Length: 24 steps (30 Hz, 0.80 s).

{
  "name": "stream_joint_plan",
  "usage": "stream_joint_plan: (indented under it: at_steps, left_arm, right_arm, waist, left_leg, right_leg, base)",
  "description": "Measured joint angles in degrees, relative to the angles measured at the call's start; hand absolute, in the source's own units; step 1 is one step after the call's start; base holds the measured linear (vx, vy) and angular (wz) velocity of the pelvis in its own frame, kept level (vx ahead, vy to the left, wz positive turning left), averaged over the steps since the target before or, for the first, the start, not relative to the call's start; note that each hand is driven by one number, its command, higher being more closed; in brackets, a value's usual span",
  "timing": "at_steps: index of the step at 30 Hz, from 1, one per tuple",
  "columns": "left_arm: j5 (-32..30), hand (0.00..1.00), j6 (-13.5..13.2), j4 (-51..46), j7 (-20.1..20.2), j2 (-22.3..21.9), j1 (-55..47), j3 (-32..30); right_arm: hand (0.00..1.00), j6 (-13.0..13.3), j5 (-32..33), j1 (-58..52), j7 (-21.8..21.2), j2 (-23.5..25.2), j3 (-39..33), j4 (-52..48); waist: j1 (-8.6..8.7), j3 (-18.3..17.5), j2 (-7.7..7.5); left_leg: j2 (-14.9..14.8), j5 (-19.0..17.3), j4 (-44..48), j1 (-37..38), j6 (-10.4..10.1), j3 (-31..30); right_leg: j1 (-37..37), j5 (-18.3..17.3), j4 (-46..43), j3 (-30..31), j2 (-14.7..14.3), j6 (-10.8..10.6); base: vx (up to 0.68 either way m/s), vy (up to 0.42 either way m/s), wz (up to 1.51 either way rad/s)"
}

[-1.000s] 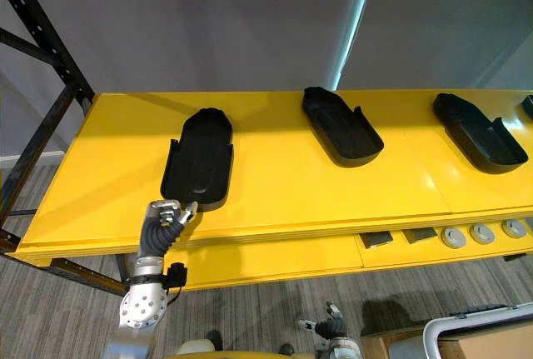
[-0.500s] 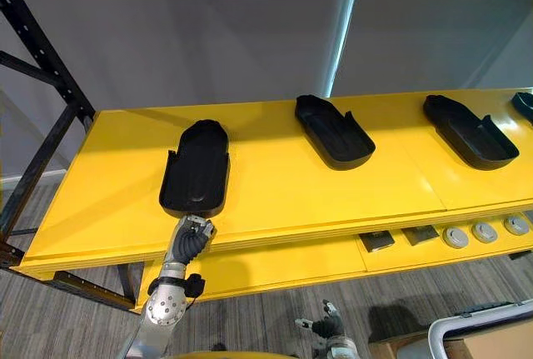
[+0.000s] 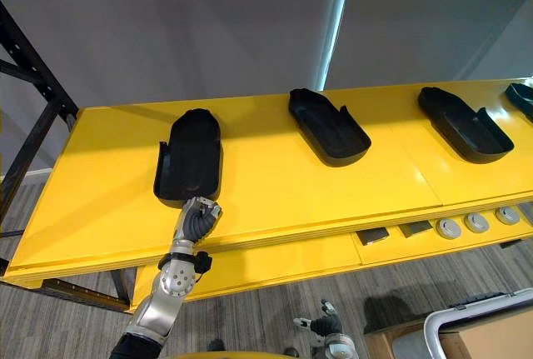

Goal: Walk over and take plastic housings, then place them on the shelf

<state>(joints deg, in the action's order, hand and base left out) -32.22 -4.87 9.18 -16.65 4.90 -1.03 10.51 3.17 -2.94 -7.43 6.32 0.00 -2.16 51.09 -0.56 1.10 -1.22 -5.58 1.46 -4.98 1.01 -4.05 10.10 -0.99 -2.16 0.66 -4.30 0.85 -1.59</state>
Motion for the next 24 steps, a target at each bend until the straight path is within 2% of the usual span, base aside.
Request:
stream_joint_plan:
  at_steps: [5, 19, 22, 23, 24]
  left_arm:
    - [0.03, 1.00, 0.15, 1.75, -0.02, 0.59, 1.22, -1.46]
    - [1.45, 1.00, 0.77, 0.61, -0.69, 1.22, 2.00, -2.79]
    - [5.34, 1.00, 0.71, -9.29, -0.65, 2.68, 0.00, -2.80]
    - [6.27, 1.00, 0.48, -15.88, -0.72, 3.26, -0.95, -2.80]
    - [7.86, 1.00, -0.83, -22.15, -0.85, 3.67, -1.39, -3.48]
  right_arm:
    - [0.00, -0.07, -0.04, 1.27, -0.01, -0.01, -0.24, 1.60]
    - [0.00, -0.06, -0.05, 1.78, -0.02, -0.28, -1.37, 2.06]
    - [0.00, -0.04, -0.05, 1.83, -0.01, -0.36, -1.35, 2.34]
    - [0.00, 0.01, -0.05, 2.04, -0.01, -0.55, -1.35, 3.16]
    - [0.00, -0.02, -0.05, 2.27, 0.01, -0.58, -1.37, 3.98]
  waist:
    - [1.48, 0.17, -0.27]
    - [2.87, 0.84, -0.53]
    - [2.76, 1.81, -0.70]
    - [2.47, 1.85, -0.64]
    - [1.99, 1.86, -0.63]
  left_leg:
    - [0.23, 0.23, -0.35, 0.60, 0.10, 0.29]
    - [0.56, 0.22, -0.44, 0.67, 0.12, -0.33]
    - [0.46, 0.25, -0.41, 0.62, 0.13, -0.66]
    - [0.51, 0.25, -0.40, 0.66, 0.13, -0.76]
    - [0.52, 0.25, -0.40, 0.69, 0.13, -0.96]
  right_leg:
    - [-0.52, 0.60, 0.64, 0.40, 0.17, -0.12]
    - [-0.89, 0.86, 1.56, -0.18, 0.39, -0.31]
    - [-1.46, 0.84, 1.60, -0.25, 0.35, -0.32]
    - [-1.61, 0.82, 1.59, -0.32, 0.40, -0.34]
    - [-1.74, 0.80, 1.53, -0.44, 0.41, -0.33]
  base:
    - [-0.03, 0.009, -0.04]
    - [-0.01, 0.003, 0.02]
    - [0.03, -0.011, 0.08]
    - [0.03, 0.003, 0.07]
    - [0.02, 0.006, 0.08]
